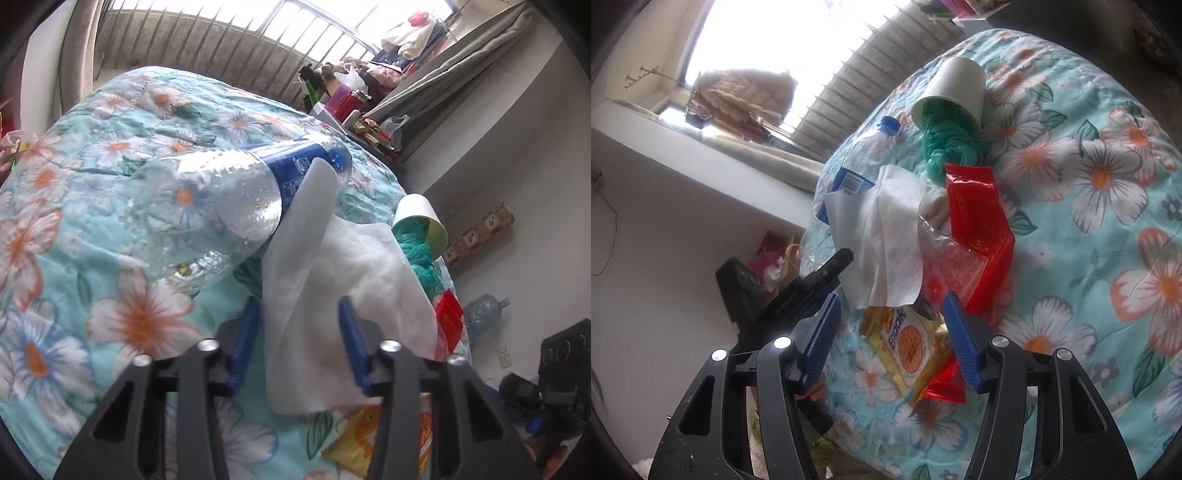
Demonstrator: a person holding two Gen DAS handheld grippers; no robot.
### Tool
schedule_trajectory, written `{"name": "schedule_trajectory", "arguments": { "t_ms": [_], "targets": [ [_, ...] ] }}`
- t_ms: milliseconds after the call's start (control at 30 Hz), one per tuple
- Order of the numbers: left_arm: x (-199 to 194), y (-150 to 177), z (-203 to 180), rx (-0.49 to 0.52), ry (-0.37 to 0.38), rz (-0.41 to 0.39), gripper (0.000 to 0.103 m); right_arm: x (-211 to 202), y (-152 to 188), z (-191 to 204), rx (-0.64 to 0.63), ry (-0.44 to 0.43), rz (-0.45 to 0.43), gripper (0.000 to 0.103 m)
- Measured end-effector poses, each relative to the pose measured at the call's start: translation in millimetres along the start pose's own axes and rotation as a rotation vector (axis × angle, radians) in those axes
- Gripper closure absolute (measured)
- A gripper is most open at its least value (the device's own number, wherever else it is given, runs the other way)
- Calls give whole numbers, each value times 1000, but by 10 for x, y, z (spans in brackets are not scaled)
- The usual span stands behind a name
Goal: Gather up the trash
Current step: 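Grasp the white tissue with the left tool while the right tool grasps the yellow snack packet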
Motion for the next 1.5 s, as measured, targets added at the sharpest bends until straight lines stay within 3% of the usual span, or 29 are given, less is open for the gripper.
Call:
{"name": "schedule_trajectory", "arguments": {
  "t_ms": [100,200,400,633,900,1100,1367,1500],
  "targets": [
    [42,3,-30,14,12,1,94,-3,36,-23,10,25,4,51],
    [-13,15,-74,33,41,-20,103,-30,84,-74,20,33,9,55],
    [-176,59,-141,95,11,-83,103,62,225,-113,26,44,40,66],
    [-83,199,-85,120,-59,-45,103,122,322,54,-52,43,51,74],
    [-60,229,-68,124,-65,-45,103,239,293,185,-145,195,15,79],
    [-29,244,-82,133,-75,-39,103,153,234,169,-171,273,-67,75],
    [-14,252,-81,131,-77,-35,103,235,313,122,-169,282,-20,71],
    [6,267,-75,132,-78,-30,103,208,335,73,-152,288,-19,60]
  ]
}}
Point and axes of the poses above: each gripper's, at about its wrist camera, not at the fingertips, and x roughly the way its jaws point, z to its left, y to its underside, the point moved 1 cm from there along x, roughly the way its jaws point, and after that the axes turned 1 degree about z, right-handed, at the moved point
